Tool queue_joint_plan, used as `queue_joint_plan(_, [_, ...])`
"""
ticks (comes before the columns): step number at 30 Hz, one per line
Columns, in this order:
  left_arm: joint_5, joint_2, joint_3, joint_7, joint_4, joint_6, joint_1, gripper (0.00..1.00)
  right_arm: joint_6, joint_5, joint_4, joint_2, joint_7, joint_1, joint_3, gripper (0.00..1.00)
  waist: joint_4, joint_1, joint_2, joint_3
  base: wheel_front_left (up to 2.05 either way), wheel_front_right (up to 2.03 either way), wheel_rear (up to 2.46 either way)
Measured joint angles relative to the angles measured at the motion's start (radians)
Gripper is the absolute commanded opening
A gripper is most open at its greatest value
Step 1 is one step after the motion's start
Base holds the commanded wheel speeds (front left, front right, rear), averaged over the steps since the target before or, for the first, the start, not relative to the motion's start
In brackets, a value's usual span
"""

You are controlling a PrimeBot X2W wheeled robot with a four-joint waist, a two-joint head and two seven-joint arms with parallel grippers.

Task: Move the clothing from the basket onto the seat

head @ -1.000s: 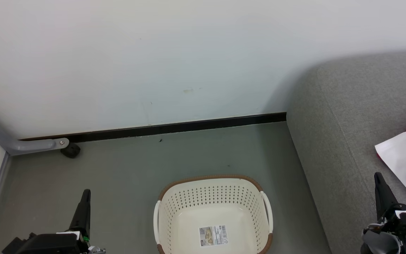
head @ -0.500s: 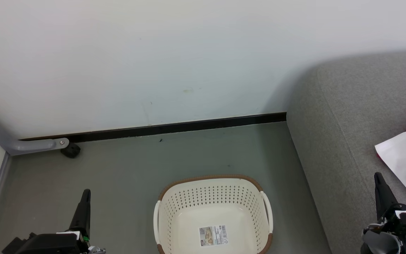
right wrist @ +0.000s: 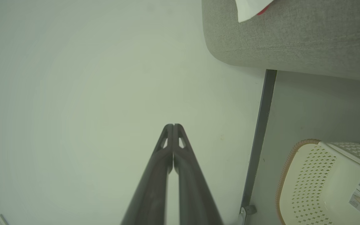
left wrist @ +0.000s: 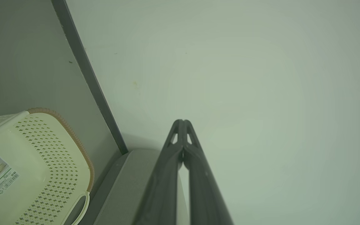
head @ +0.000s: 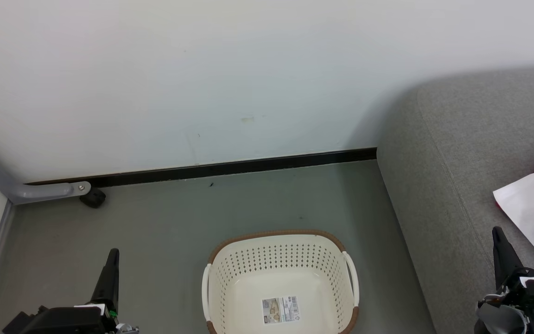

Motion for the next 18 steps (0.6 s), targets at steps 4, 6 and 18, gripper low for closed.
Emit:
queue_joint_plan(4, [0.0,0.0,0.0,0.0,-0.001,0.0,0.0,0.0,0.0,0.0,0.0,0.0,0.0,0.0,0.0,0.0,0.0,0.0,0.0,0.0,0.0,0.0,0.0])
queue_joint_plan(6, [0.0,0.0,0.0,0.0,-0.001,0.0,0.0,0.0,0.0,0.0,0.0,0.0,0.0,0.0,0.0,0.0,0.0,0.0,0.0,0.0,0.0,0.0,0.0])
queue_joint_plan(18, [0.0,0.0,0.0,0.0,-0.002,0.0,0.0,0.0,0.0,0.0,0.0,0.0,0.0,0.0,0.0,0.0,0.0,0.0,0.0,0.0,0.0,0.0,0.0])
